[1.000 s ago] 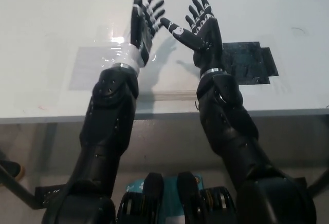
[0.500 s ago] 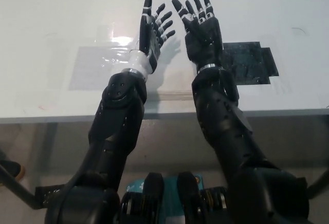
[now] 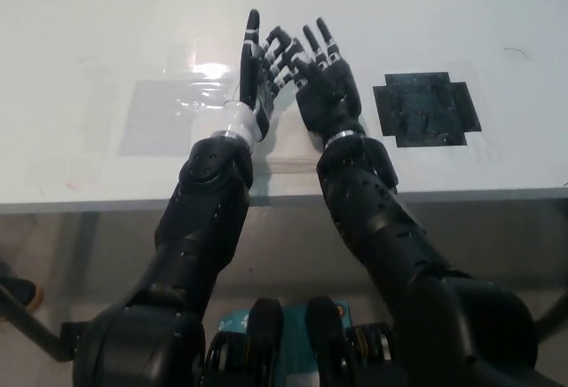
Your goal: A stack of napkins is kept in the middle of the table close to the robot and the robot places both its hands sideways on the stack. Then it moves its hands away from each other while pressing down on the napkins to make them smooth
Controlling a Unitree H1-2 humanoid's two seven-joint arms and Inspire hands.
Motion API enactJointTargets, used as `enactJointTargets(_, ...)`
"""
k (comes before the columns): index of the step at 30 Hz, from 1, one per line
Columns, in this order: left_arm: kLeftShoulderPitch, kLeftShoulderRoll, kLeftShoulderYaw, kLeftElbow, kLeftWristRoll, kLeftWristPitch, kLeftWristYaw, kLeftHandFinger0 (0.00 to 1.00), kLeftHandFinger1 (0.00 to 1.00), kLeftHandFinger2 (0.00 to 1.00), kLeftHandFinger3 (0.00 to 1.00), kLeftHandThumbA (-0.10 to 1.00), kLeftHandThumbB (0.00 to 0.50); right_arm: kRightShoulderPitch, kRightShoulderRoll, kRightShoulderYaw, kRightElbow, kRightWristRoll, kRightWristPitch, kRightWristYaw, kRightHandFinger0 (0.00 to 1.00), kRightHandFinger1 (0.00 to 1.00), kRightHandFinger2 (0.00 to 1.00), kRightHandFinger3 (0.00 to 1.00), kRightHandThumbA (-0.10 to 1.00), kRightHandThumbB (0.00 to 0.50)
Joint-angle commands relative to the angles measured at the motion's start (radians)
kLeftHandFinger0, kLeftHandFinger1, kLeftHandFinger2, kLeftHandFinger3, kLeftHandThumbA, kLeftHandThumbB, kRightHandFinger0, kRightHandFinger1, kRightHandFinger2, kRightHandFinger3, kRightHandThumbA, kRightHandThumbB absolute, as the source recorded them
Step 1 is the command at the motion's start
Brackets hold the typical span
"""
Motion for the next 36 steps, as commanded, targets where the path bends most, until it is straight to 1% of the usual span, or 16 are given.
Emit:
enactJointTargets(1, -0.064, 0.029, -0.039, 0.039, 0.061, -0.042, 0.074, 1.00, 1.00, 1.00, 1.00, 1.00, 0.337, -0.045, -0.006, 0.040, 0.024, -0.048, -0.026, -0.042, 1.00, 1.00, 1.00, 1.00, 1.00, 0.285)
enactJointTargets(3, -0.053, 0.034, -0.046, 0.051, 0.062, -0.043, 0.084, 1.00, 1.00, 1.00, 1.00, 1.00, 0.336, -0.029, -0.008, 0.052, 0.033, -0.054, -0.019, -0.050, 1.00, 1.00, 1.00, 1.00, 1.00, 0.283)
enactJointTargets(5, -0.048, 0.034, -0.053, 0.061, 0.065, -0.055, 0.088, 1.00, 1.00, 1.00, 1.00, 1.00, 0.309, -0.021, -0.013, 0.068, 0.036, -0.067, -0.017, -0.058, 1.00, 1.00, 1.00, 1.00, 1.00, 0.247)
enactJointTargets(7, -0.041, 0.033, -0.062, 0.064, 0.068, -0.050, 0.095, 1.00, 1.00, 1.00, 1.00, 1.00, 0.320, -0.007, -0.018, 0.085, 0.042, -0.080, -0.017, -0.069, 1.00, 1.00, 1.00, 1.00, 1.00, 0.274)
enactJointTargets(8, -0.034, 0.032, -0.064, 0.064, 0.068, -0.050, 0.095, 1.00, 1.00, 1.00, 1.00, 1.00, 0.322, 0.001, -0.017, 0.088, 0.043, -0.080, -0.018, -0.071, 1.00, 1.00, 1.00, 1.00, 1.00, 0.275)
enactJointTargets(9, -0.029, 0.032, -0.067, 0.069, 0.071, -0.054, 0.100, 1.00, 1.00, 1.00, 1.00, 1.00, 0.313, 0.008, -0.017, 0.092, 0.045, -0.081, -0.020, -0.072, 1.00, 1.00, 1.00, 1.00, 1.00, 0.253)
enactJointTargets(10, -0.020, 0.030, -0.064, 0.070, 0.066, -0.052, 0.099, 1.00, 1.00, 1.00, 1.00, 1.00, 0.328, 0.021, -0.015, 0.098, 0.047, -0.084, -0.022, -0.075, 1.00, 1.00, 1.00, 1.00, 1.00, 0.274)
enactJointTargets(12, 0.000, 0.029, -0.069, 0.066, 0.068, -0.064, 0.092, 1.00, 1.00, 1.00, 1.00, 1.00, 0.326, 0.042, -0.016, 0.110, 0.051, -0.092, -0.022, -0.077, 1.00, 1.00, 1.00, 1.00, 1.00, 0.288)
enactJointTargets(13, 0.010, 0.027, -0.074, 0.062, 0.073, -0.065, 0.095, 1.00, 1.00, 1.00, 1.00, 1.00, 0.318, 0.056, -0.017, 0.114, 0.050, -0.094, -0.024, -0.071, 1.00, 1.00, 1.00, 1.00, 1.00, 0.278)
enactJointTargets(14, 0.022, 0.025, -0.077, 0.054, 0.075, -0.064, 0.096, 1.00, 1.00, 1.00, 1.00, 1.00, 0.317, 0.066, -0.017, 0.111, 0.050, -0.089, -0.021, -0.071, 1.00, 1.00, 1.00, 1.00, 1.00, 0.288)
enactJointTargets(17, 0.040, 0.028, -0.086, 0.041, 0.079, -0.050, 0.100, 1.00, 1.00, 1.00, 1.00, 1.00, 0.333, 0.091, -0.022, 0.106, 0.052, -0.084, -0.022, -0.069, 1.00, 1.00, 1.00, 1.00, 1.00, 0.272)
enactJointTargets(21, 0.044, 0.030, -0.081, 0.022, 0.074, -0.045, 0.098, 1.00, 1.00, 1.00, 1.00, 1.00, 0.332, 0.098, -0.039, 0.106, 0.054, -0.086, -0.023, -0.064, 1.00, 1.00, 1.00, 1.00, 1.00, 0.271)
enactJointTargets(24, 0.048, 0.037, -0.076, 0.015, 0.067, -0.058, 0.082, 1.00, 1.00, 1.00, 1.00, 1.00, 0.316, 0.106, -0.055, 0.101, 0.053, -0.083, -0.018, -0.053, 1.00, 1.00, 1.00, 1.00, 1.00, 0.292)
enactJointTargets(30, 0.042, 0.056, -0.062, 0.003, 0.052, -0.046, 0.071, 1.00, 1.00, 1.00, 1.00, 1.00, 0.325, 0.114, -0.089, 0.092, 0.048, -0.080, -0.024, -0.034, 1.00, 1.00, 1.00, 1.00, 1.00, 0.242)
enactJointTargets(33, 0.030, 0.068, -0.058, 0.002, 0.049, -0.047, 0.063, 1.00, 1.00, 1.00, 1.00, 1.00, 0.327, 0.104, -0.108, 0.086, 0.047, -0.075, -0.022, -0.025, 1.00, 1.00, 1.00, 1.00, 1.00, 0.259)
enactJointTargets(36, 0.033, 0.077, -0.053, -0.010, 0.047, -0.047, 0.053, 1.00, 1.00, 1.00, 1.00, 1.00, 0.341, 0.107, -0.126, 0.085, 0.043, -0.074, -0.032, -0.019, 1.00, 1.00, 1.00, 1.00, 1.00, 0.243)
